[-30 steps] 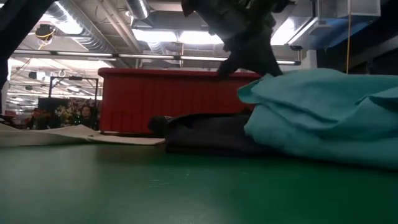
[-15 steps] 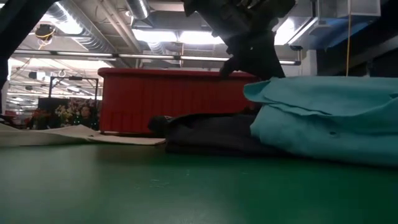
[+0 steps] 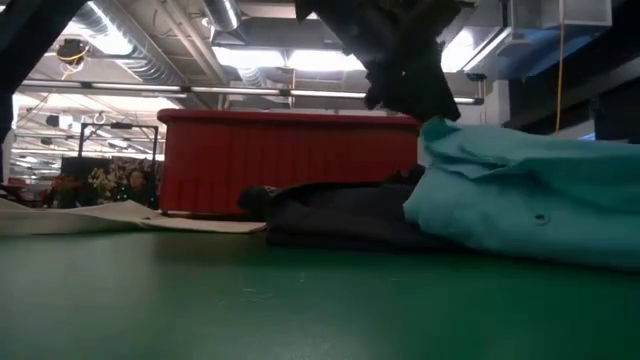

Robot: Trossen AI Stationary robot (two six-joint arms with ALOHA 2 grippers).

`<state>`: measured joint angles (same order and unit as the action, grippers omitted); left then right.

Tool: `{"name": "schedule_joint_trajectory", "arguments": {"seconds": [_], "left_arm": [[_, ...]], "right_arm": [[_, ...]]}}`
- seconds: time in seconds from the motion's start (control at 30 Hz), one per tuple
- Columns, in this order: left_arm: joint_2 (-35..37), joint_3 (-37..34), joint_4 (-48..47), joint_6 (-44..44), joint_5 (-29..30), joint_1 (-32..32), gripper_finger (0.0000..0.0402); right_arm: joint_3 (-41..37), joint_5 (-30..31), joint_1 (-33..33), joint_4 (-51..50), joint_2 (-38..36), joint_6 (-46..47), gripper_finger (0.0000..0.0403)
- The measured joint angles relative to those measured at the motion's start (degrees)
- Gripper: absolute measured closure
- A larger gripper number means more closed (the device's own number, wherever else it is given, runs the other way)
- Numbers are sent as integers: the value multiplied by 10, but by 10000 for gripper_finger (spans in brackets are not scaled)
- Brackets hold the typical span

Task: Fold Laundry from Bin
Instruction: Fold the light blue shorts from the red laundry bin

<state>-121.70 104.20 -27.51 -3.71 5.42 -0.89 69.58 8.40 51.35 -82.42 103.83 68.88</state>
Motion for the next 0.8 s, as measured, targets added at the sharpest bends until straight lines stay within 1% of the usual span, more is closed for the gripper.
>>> {"name": "schedule_joint_trajectory", "arguments": {"seconds": [0.2, 0.3, 0.4, 0.53, 0.73, 0.8], "left_arm": [[7, 0, 3, 95, -1, -1, 256], [6, 0, -1, 132, -1, 0, 256], [7, 0, -5, 162, 0, -4, 256], [22, 0, -15, 213, -1, -18, 256], [26, 0, -70, 260, -1, -42, 256], [26, 0, -82, 272, -1, -46, 256]], "right_arm": [[35, 4, 0, -79, -1, 17, 174], [44, 21, 0, -71, -8, 19, 175], [56, 24, 0, -77, -10, 45, 175], [73, 25, 1, -76, -15, 48, 175], [102, 12, 1, -76, -15, 29, 175], [115, 23, 1, -75, -15, 32, 175]]}}
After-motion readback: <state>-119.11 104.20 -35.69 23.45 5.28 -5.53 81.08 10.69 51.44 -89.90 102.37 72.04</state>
